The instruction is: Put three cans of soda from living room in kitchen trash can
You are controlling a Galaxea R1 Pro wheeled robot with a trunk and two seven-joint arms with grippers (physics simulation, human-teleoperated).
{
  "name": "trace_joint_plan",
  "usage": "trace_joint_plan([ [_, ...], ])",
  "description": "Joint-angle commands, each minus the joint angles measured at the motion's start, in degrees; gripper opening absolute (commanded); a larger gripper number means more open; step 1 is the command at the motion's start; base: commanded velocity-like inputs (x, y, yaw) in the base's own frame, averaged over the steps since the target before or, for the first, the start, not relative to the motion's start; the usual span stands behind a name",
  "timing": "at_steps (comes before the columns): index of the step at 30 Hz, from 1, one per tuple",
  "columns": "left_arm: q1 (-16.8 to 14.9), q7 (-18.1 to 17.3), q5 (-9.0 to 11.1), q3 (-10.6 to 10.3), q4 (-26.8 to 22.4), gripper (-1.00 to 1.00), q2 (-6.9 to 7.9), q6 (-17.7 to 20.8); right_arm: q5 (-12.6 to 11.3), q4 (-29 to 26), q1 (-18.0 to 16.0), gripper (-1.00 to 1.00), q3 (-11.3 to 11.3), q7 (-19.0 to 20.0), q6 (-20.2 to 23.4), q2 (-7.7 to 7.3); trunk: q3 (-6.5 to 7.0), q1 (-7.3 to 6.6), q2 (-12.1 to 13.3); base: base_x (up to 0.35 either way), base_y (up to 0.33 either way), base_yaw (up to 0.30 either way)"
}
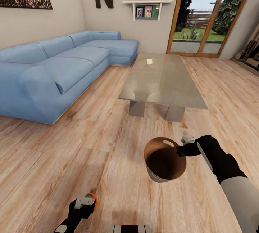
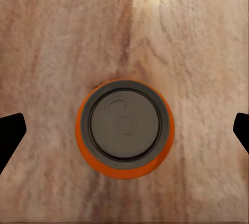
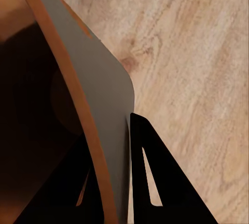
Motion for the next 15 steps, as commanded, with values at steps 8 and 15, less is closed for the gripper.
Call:
trace_joint_plan([
  [8,0.0,0.0,0.0,0.0,0.0,1.00,0.00,0.0,-1.6,0.0,0.0,-1.00,0.0,0.5,0.3,0.04,-0.44,0.04,0.0,0.000,0.000,0.000],
  [15,0.0,0.0,0.0,0.0,0.0,1.00,0.00,0.0,-1.6,0.0,0.0,-1.00,0.0,0.5,0.3,0.09,-0.59,0.04,0.0,0.005,0.000,0.000],
])
